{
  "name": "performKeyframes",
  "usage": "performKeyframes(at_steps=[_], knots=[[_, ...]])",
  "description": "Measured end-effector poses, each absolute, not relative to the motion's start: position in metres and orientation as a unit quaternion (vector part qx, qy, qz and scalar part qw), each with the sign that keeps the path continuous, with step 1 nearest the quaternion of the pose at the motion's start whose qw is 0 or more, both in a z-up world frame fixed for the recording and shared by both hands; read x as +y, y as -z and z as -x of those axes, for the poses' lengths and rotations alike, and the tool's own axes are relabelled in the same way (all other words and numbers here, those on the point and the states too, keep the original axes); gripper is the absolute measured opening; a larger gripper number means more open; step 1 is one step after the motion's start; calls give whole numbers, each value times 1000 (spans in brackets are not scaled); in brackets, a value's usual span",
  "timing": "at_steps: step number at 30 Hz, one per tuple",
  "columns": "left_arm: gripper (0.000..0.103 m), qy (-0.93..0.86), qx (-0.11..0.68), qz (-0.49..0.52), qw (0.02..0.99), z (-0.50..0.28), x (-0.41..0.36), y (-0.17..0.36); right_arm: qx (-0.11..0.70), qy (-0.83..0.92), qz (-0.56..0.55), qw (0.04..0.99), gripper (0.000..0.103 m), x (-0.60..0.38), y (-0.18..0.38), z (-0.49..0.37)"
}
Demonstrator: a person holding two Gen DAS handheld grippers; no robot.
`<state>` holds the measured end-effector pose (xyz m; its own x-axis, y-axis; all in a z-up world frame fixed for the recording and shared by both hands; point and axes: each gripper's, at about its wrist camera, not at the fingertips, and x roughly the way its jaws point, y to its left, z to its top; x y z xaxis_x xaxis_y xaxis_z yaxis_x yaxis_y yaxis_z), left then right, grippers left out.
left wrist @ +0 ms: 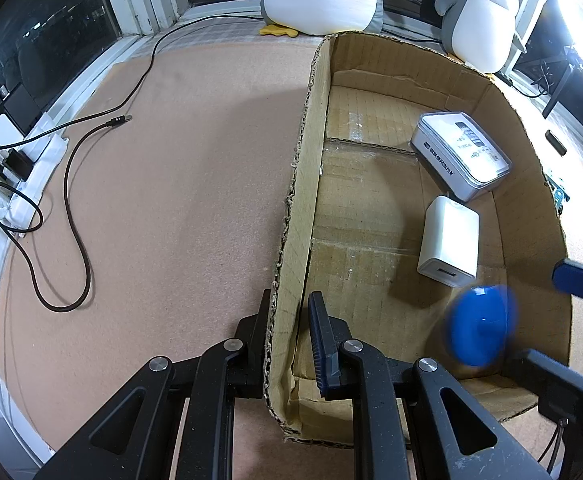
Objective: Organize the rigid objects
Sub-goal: 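Carry the blue tape measure into the cardboard box and release it with the right gripper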
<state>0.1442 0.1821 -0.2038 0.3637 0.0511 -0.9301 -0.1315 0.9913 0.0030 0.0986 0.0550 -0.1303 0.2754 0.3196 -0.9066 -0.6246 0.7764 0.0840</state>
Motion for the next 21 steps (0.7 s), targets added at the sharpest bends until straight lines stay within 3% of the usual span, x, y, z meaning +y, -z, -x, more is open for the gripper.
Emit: performKeyframes(at_steps=[10, 21], knots=[[17, -55, 561, 36, 825, -144, 183, 204, 516, -293, 125, 795, 59, 38, 119, -104], [17, -57, 563, 37, 824, -143, 185, 205, 518, -228, 82, 820, 59, -45, 106, -153]])
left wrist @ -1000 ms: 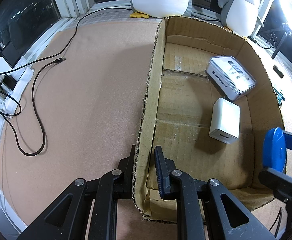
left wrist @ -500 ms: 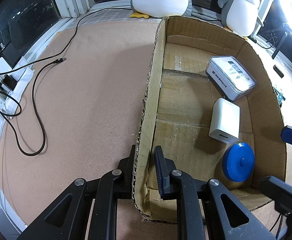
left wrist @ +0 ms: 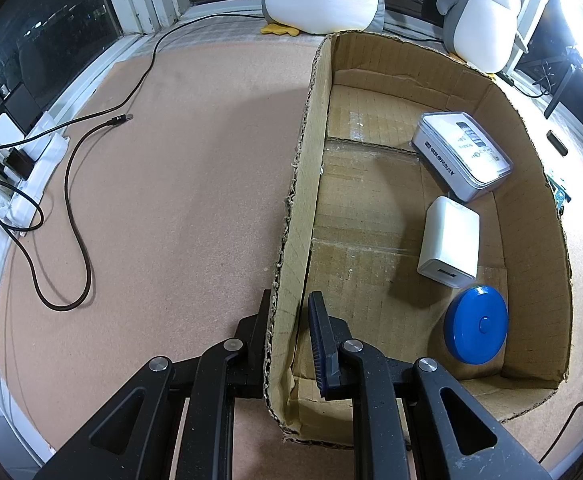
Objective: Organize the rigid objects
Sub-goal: 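Carry the blue tape measure into the cardboard box and release it with the right gripper, then grasp the blue phone stand with the right gripper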
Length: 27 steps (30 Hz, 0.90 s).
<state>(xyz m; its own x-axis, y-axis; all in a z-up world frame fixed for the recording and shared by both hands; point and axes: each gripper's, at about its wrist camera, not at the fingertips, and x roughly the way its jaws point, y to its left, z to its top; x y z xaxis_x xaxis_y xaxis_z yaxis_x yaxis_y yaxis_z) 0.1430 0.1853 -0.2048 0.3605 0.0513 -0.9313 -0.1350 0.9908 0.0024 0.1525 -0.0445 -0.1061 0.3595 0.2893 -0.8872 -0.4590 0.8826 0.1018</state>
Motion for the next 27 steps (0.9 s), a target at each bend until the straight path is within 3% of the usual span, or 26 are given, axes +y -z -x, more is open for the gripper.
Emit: performKeyframes(at_steps=[15, 27], knots=[[17, -60, 566, 40, 822, -144, 186, 206, 563, -142, 78, 810, 59, -131, 146, -231], [17, -60, 566, 42, 821, -143, 187, 207, 613, -149, 47, 775, 59, -135, 185, -279]])
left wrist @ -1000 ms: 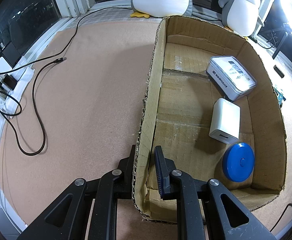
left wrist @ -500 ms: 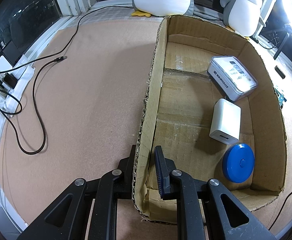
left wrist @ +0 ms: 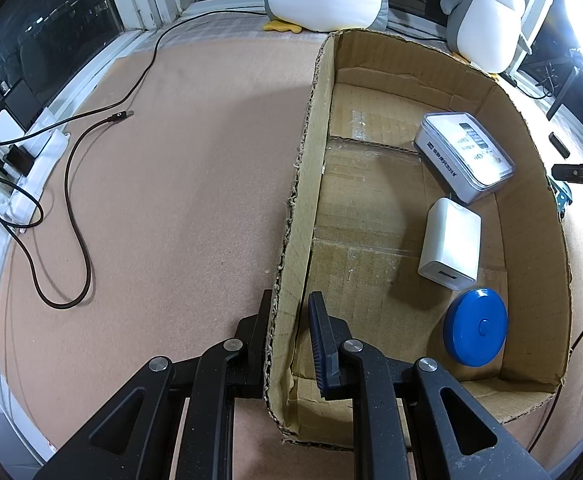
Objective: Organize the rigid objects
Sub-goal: 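Grasp the blue phone stand with the right gripper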
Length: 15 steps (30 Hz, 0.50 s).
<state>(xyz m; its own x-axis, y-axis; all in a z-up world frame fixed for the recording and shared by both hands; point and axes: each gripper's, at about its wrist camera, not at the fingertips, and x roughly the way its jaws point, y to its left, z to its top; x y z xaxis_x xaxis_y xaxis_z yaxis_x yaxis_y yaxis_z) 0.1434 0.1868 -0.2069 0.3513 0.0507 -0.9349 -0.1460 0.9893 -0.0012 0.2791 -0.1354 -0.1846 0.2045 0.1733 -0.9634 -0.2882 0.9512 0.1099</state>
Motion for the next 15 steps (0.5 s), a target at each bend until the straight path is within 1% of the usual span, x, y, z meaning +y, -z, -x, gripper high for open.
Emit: performKeyframes(at_steps=[15], knots=[[17, -61, 567, 45, 820, -144, 187, 207, 634, -148, 81, 755, 59, -127, 200, -296]])
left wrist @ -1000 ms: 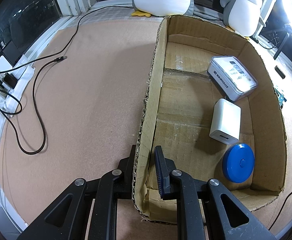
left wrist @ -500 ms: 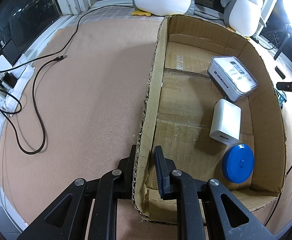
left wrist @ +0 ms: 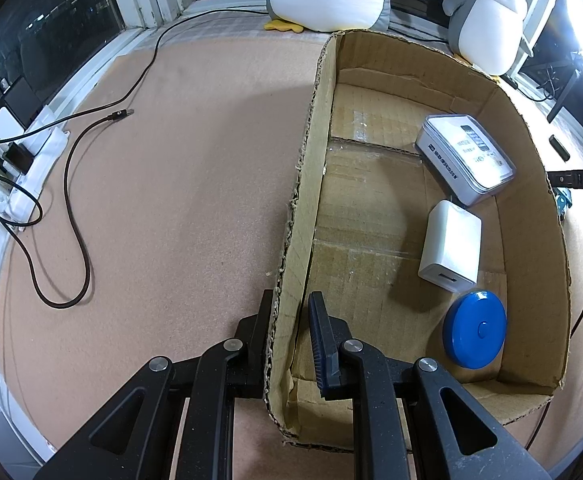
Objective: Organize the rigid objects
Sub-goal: 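Grasp the blue phone stand with the right gripper, then carry the blue phone stand into the cardboard box and release it with the right gripper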
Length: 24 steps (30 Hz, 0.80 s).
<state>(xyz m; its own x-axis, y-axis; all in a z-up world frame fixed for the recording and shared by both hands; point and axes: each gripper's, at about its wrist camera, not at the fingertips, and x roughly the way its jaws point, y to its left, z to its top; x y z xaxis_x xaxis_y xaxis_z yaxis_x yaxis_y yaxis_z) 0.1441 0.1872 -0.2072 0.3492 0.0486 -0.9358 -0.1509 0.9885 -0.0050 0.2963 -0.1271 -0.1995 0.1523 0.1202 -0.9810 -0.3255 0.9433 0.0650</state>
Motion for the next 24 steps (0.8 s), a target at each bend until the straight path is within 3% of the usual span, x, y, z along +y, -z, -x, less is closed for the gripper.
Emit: performKeyframes(at_steps=[2, 10, 24], knots=[[17, -61, 567, 45, 820, -143, 187, 207, 634, -149, 81, 754, 57, -127, 199, -296], [17, -61, 567, 46, 820, -144, 187, 207, 630, -146, 76, 759, 35, -130, 197, -291], [17, -61, 567, 47, 820, -145, 187, 207, 607, -145, 49, 780, 33, -142, 174, -275]])
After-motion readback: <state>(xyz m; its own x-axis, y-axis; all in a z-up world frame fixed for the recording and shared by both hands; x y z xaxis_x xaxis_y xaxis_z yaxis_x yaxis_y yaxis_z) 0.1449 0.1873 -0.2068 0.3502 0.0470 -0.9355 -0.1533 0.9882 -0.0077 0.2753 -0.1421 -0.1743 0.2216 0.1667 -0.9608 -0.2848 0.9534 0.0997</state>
